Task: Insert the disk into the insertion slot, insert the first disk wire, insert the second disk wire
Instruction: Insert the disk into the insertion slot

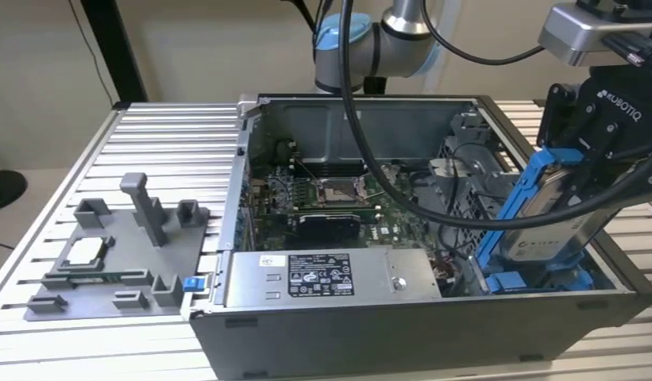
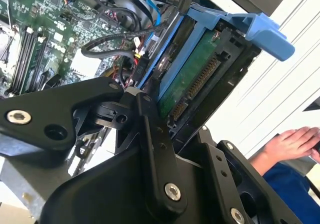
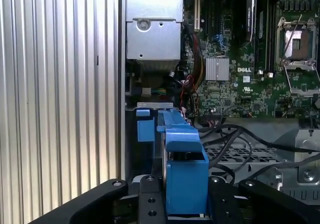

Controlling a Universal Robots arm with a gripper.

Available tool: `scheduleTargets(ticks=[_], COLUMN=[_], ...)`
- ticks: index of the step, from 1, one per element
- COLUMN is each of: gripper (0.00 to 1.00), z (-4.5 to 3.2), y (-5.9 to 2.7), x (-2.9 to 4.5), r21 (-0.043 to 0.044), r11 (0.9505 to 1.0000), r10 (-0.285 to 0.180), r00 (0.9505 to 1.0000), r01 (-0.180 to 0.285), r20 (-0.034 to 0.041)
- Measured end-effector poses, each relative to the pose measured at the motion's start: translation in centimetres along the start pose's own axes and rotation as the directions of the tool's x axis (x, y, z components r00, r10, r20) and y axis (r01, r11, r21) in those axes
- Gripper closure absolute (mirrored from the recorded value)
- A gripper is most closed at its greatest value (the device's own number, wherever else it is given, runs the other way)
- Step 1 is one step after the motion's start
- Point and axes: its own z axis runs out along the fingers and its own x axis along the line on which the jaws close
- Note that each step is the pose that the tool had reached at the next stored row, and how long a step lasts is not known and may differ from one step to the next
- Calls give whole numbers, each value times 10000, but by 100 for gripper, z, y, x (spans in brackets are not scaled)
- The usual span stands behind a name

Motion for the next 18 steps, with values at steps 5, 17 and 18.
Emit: scheduleTargets(ticks=[5, 17, 18], gripper=[100, 100, 100], z=[5, 129, 148], y=[0, -3, -4], x=[0, 4, 5], r21=[0, 0, 0], r11=[10000, 10000, 10000], r10=[0, 0, -1], r00=[10000, 10000, 10000], r01=[0, 0, 1], r20=[1, 8, 8])
